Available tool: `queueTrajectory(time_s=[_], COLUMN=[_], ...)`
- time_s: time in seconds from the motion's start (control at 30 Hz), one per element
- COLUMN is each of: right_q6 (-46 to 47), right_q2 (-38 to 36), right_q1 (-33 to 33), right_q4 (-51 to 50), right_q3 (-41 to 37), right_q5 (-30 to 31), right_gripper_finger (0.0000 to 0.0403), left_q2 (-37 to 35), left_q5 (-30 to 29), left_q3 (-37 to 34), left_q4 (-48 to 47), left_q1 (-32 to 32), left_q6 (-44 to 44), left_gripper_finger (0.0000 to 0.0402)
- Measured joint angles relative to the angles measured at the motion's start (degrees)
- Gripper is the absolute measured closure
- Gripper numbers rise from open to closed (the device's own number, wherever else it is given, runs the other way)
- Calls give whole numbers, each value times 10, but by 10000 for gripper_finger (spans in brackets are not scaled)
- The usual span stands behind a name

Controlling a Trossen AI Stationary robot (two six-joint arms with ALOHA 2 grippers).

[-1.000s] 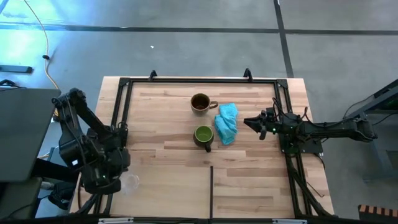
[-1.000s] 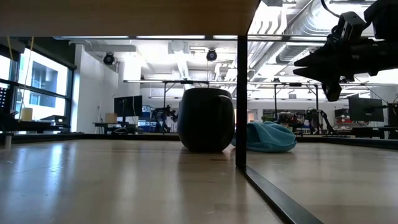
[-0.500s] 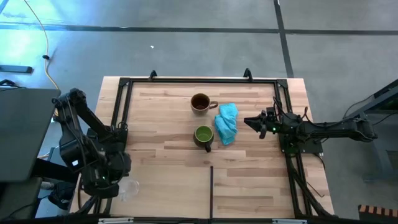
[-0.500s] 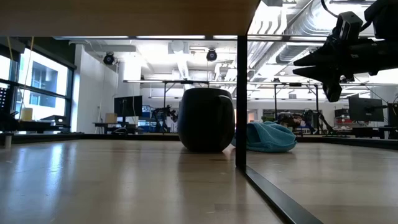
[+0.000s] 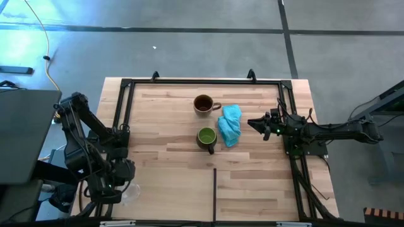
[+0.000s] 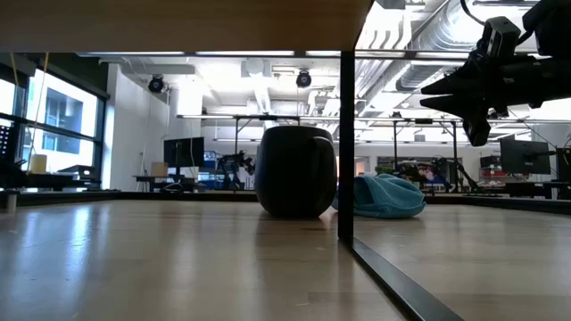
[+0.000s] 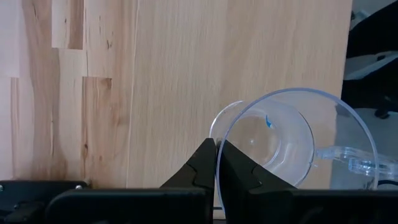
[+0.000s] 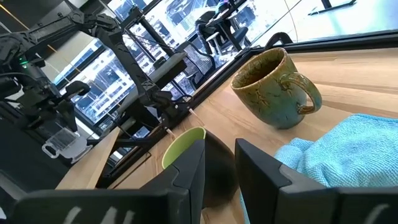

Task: Stack small to large cups/mugs on shelf
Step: Put the transparent mug on the shelf

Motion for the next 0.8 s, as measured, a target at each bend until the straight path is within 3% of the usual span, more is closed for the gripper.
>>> queueTrajectory(time_s=[0.8], right_q6=[0], right_q2=[0], right_q1=[0], right_q4=[0], right_q3=[0], right_q5=[-2], right_gripper_finger=[322], left_q2=[13], left_q5=[-7], left_q3=[0], left_q4=[-4], left_q1=[-1], left_q6=[10], left_gripper_finger=[402])
